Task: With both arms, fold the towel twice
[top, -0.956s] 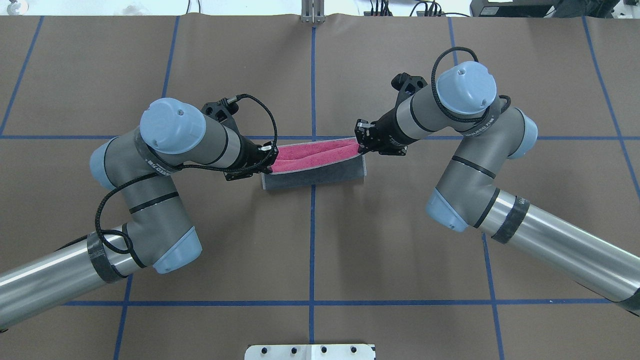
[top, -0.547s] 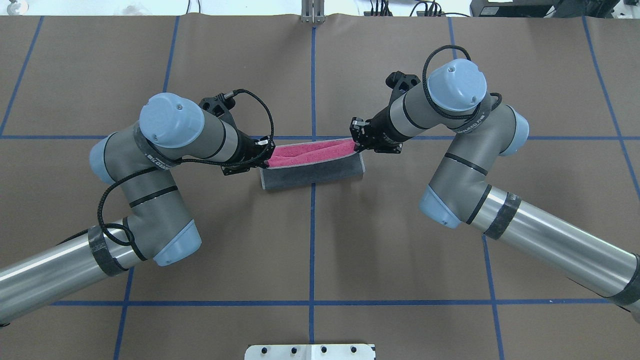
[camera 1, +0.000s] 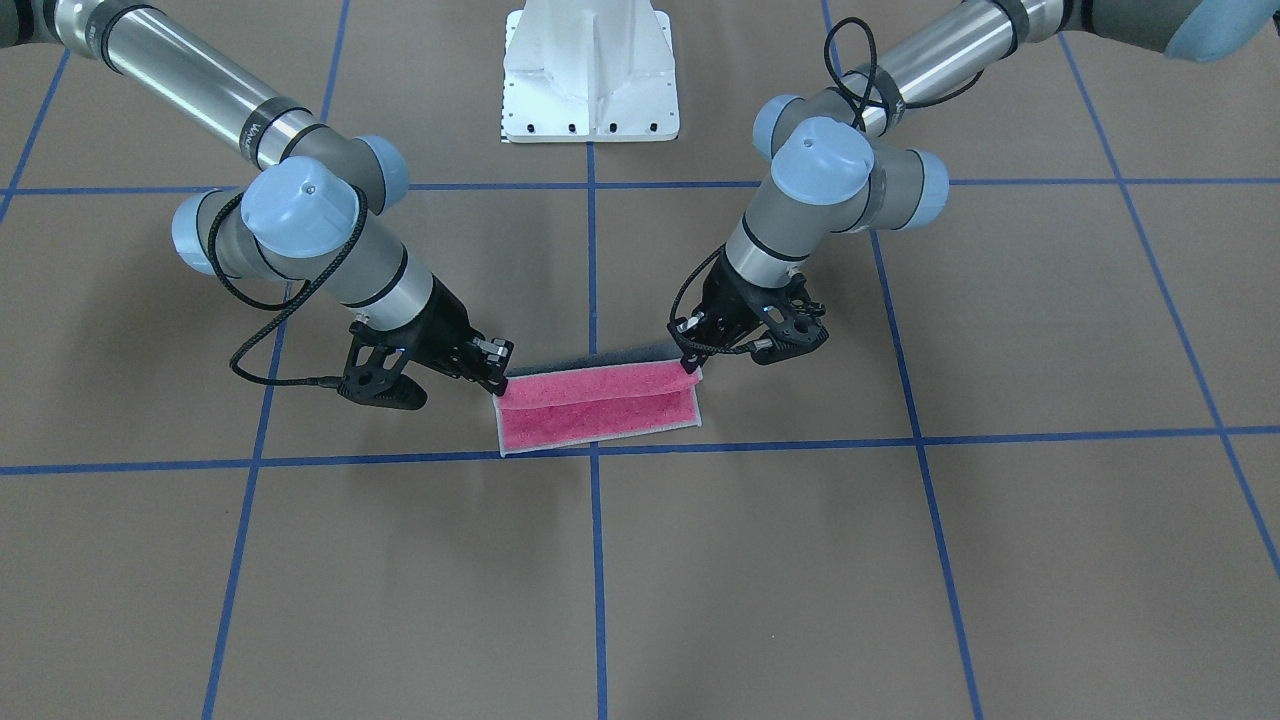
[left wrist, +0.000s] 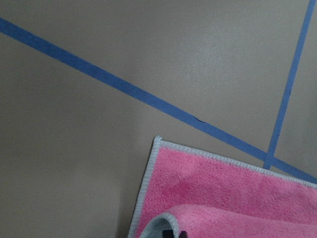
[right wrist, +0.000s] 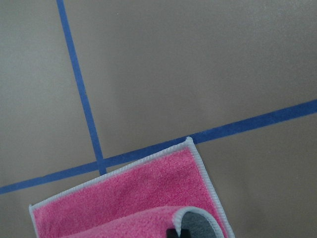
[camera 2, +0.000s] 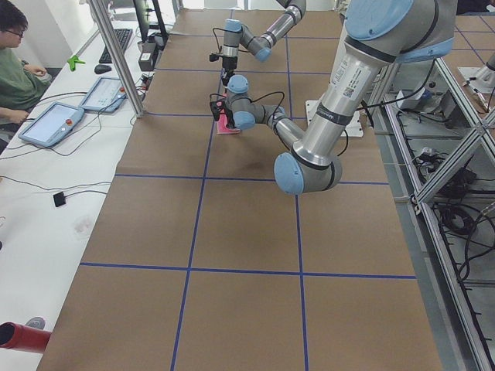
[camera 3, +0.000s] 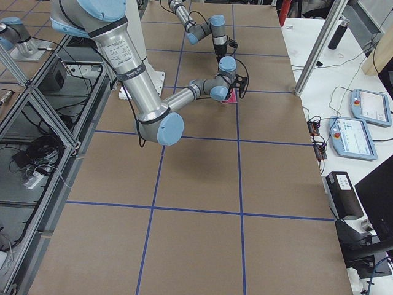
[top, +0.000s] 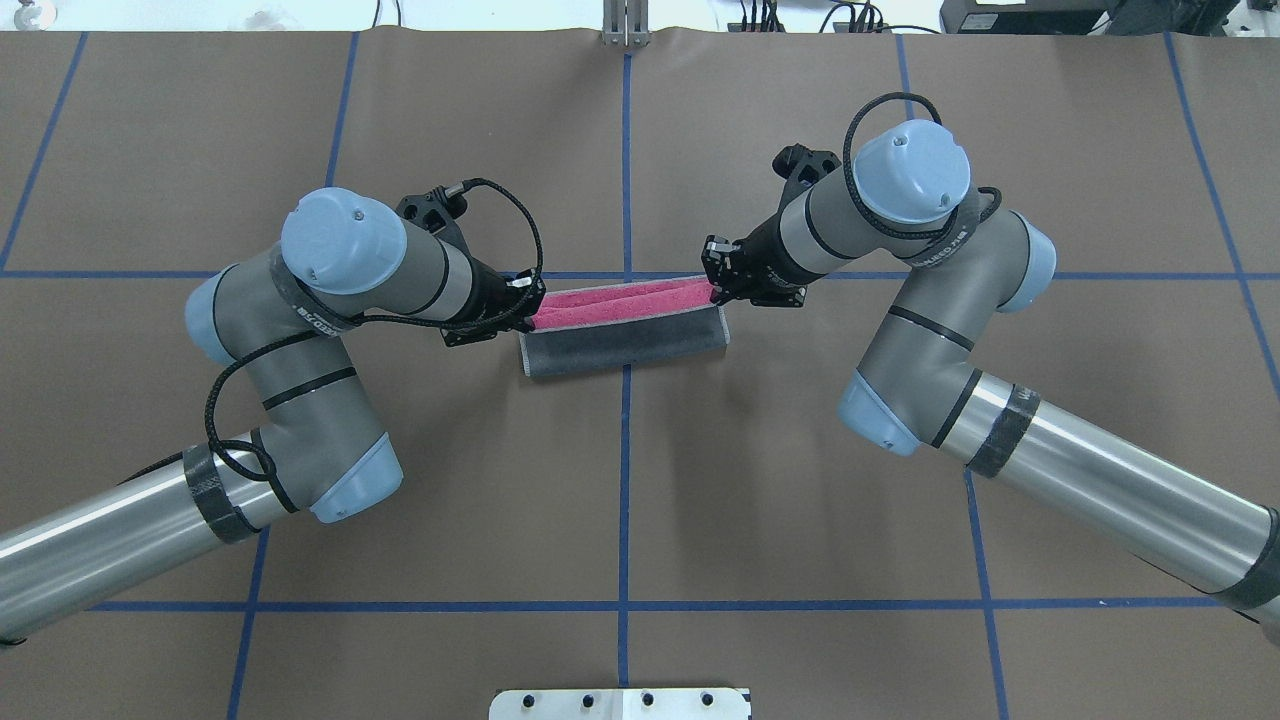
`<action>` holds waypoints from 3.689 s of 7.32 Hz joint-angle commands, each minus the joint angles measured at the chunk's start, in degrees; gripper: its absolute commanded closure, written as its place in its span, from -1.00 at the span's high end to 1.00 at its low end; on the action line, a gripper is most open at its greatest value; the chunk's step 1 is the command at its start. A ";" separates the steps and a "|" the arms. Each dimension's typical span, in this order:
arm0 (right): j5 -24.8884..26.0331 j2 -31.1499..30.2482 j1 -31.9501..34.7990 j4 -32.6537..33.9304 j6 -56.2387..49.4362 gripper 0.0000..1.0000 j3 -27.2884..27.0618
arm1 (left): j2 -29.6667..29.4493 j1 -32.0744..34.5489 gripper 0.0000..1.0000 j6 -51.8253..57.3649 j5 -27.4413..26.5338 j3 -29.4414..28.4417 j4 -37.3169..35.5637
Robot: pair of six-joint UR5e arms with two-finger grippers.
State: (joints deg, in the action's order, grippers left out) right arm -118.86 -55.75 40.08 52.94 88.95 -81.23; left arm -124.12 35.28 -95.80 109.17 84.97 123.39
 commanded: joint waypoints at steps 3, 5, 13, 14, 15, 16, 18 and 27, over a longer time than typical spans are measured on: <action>0.47 0.38 0.00 -0.03 0.08 -1.00 0.81 | -0.07 0.23 -1.00 -0.08 -0.01 -0.41 0.10; 0.39 0.99 0.00 -0.03 0.17 -1.00 0.72 | -0.60 0.14 -1.00 -0.08 0.08 -0.33 0.10; 0.39 0.46 0.88 0.15 0.17 0.96 1.16 | -0.77 1.55 0.98 -0.17 -0.01 -0.86 0.10; 0.21 0.46 1.23 0.15 0.17 0.96 1.16 | -0.95 1.55 0.98 -0.26 -0.01 -0.86 0.10; -0.14 0.46 2.01 0.23 0.17 0.97 1.25 | -1.30 1.37 0.98 -2.09 -0.01 -0.86 0.10; -0.14 0.38 2.80 0.32 -0.27 0.98 1.25 | -2.43 1.02 0.98 -3.32 -0.01 -2.07 0.10; -3.37 -1.37 5.78 0.32 -5.53 0.98 1.25 | -4.37 0.76 0.98 -4.91 -0.01 -4.46 0.10; -10.50 -5.42 11.95 0.23 -13.09 0.98 1.43 | -10.70 -2.06 0.98 -5.97 -2.90 -13.15 3.34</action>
State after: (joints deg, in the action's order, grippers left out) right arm -128.16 -60.65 51.18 53.18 77.08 -79.81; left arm -133.37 33.23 -101.78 107.06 73.89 125.68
